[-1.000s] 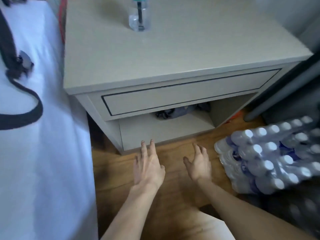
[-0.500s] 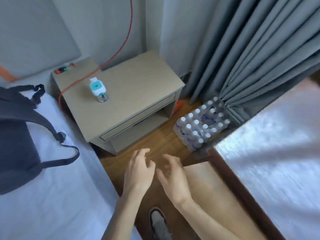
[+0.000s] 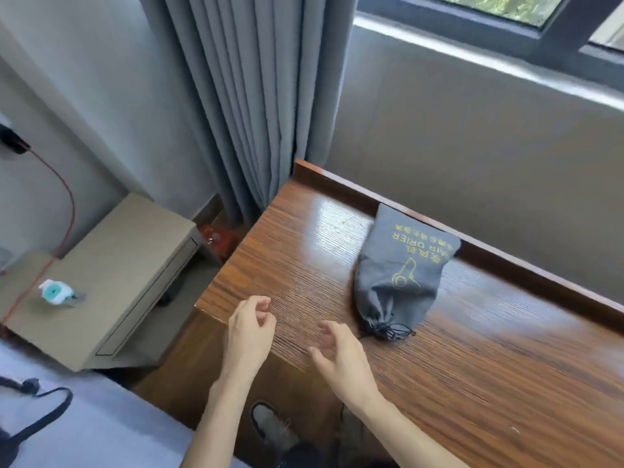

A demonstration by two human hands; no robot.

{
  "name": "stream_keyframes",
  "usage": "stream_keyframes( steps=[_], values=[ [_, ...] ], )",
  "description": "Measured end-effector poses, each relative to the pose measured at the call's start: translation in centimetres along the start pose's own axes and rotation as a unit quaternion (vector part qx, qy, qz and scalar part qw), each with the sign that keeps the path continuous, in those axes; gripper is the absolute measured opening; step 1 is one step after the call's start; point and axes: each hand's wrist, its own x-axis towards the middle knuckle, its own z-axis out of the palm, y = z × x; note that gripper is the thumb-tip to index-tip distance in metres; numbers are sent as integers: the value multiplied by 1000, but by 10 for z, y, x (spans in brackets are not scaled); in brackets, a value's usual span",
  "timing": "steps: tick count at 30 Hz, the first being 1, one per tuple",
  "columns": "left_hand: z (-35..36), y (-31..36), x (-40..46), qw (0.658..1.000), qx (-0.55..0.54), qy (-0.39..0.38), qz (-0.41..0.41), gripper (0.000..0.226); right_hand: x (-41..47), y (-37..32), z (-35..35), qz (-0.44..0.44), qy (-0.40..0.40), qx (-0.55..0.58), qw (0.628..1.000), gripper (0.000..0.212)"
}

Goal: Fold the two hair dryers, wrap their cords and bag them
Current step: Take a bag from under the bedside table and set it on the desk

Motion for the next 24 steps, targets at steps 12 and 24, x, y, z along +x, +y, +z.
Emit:
stream_keyframes(
  steps=[12, 24],
  values=[
    [148, 90, -4, 987, 17, -153, -40, 31, -35, 126, -123, 200, 74, 25, 977, 40],
    [158, 102, 26, 984, 120, -124, 36, 69, 24, 140, -140, 219, 71, 0, 973, 55]
  ],
)
